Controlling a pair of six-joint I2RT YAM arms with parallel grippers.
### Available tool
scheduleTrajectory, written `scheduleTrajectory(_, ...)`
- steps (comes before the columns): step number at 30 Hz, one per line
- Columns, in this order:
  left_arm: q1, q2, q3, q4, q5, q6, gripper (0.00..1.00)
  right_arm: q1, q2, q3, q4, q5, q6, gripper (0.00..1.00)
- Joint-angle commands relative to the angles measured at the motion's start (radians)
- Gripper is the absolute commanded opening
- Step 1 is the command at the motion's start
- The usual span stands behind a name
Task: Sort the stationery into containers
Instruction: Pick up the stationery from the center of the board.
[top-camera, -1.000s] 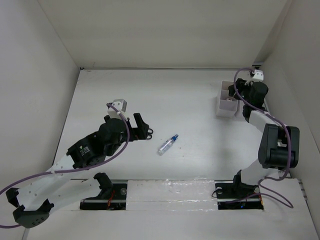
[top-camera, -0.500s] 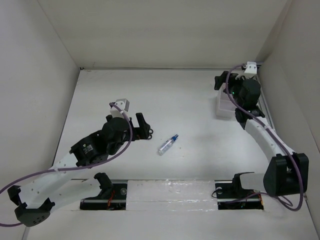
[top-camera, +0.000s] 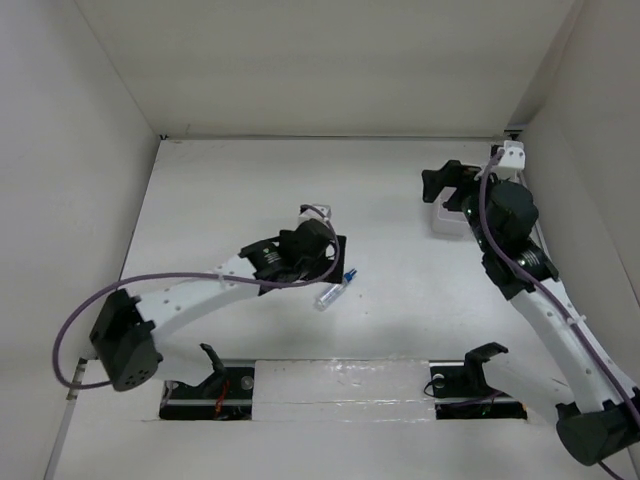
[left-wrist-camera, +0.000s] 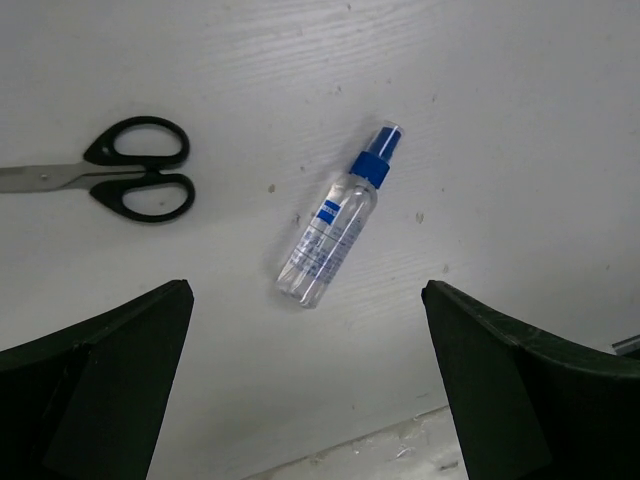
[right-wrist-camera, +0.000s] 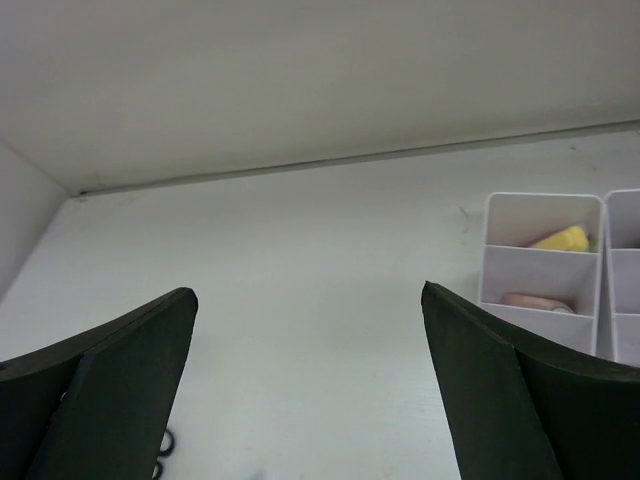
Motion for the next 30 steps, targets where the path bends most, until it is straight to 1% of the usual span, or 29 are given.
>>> scheduleTrajectory(1, -0.002, 0.099, 0.007, 0.127, 0.114, 0.034, 1.0, 0.035, -0.072, 0.003, -0.049, -0.104, 0.069, 1.0)
scheduleTrajectory(3, -0.002, 0.157, 0.007, 0.148, 0.123, 0.034, 1.0, 0.048, -0.091, 0.003, -0.085, -0.116, 0.069, 1.0)
scheduleTrajectory(4, -0.002, 0.212, 0.016, 0.148, 0.123, 0.034, 1.0, 0.048, -0.105, 0.003, -0.098, -0.128, 0.069, 1.0)
scheduleTrajectory(7, -0.014, 0.284, 0.027, 0.158, 0.123, 0.048, 1.0, 0.075, -0.134, 0.003, -0.121, -0.141, 0.06, 1.0)
scheduleTrajectory(9, -0.014, 0.307, 0.038, 0.158, 0.123, 0.048, 0.96, 0.098, -0.163, -0.007, -0.131, -0.156, 0.06, 1.0)
scheduleTrajectory(10, -0.023, 0.318, 0.038, 0.158, 0.123, 0.037, 0.96, 0.098, -0.172, -0.007, -0.14, -0.156, 0.06, 1.0)
scheduleTrajectory(14, -0.045, 0.395, 0.026, 0.158, 0.125, 0.028, 0.88, 0.127, -0.215, -0.026, -0.141, -0.167, 0.069, 1.0)
scheduleTrajectory(16, -0.045, 0.424, 0.006, 0.158, 0.125, 0.028, 0.82, 0.127, -0.224, -0.026, -0.141, -0.167, 0.069, 1.0)
scheduleTrajectory(19, -0.045, 0.455, -0.023, 0.158, 0.144, 0.007, 0.59, 0.138, -0.224, -0.015, -0.15, -0.156, 0.069, 1.0)
scheduleTrajectory(20, -0.045, 0.455, -0.036, 0.158, 0.145, 0.007, 0.5, 0.138, -0.224, -0.004, -0.15, -0.156, 0.069, 1.0)
scheduleTrajectory(21, -0.045, 0.455, -0.048, 0.158, 0.154, 0.007, 0.36, 0.147, -0.224, -0.004, -0.15, -0.156, 0.069, 1.0)
scheduleTrajectory(23, -0.045, 0.466, -0.071, 0.168, 0.154, -0.006, 0.28, 0.147, -0.224, -0.004, -0.15, -0.144, 0.078, 1.0)
scheduleTrajectory(25, -0.045, 0.485, -0.085, 0.168, 0.163, -0.006, 0.13, 0.147, -0.224, -0.015, -0.141, -0.117, 0.101, 1.0)
scheduleTrajectory(26, -0.045, 0.485, -0.085, 0.168, 0.163, -0.006, 0.0, 0.147, -0.224, -0.015, -0.141, -0.104, 0.116, 1.0)
scheduleTrajectory(27, -0.045, 0.485, -0.085, 0.168, 0.172, -0.006, 0.0, 0.147, -0.2, -0.029, -0.131, -0.093, 0.154, 1.0)
scheduleTrajectory(28, -0.063, 0.452, -0.085, 0.184, 0.172, 0.007, 0.0, 0.129, -0.186, -0.041, -0.131, -0.093, 0.174, 1.0)
scheduleTrajectory(30, -0.091, 0.391, -0.076, 0.217, 0.125, 0.007, 0.0, 0.072, -0.133, -0.07, -0.109, -0.2, 0.204, 1.0)
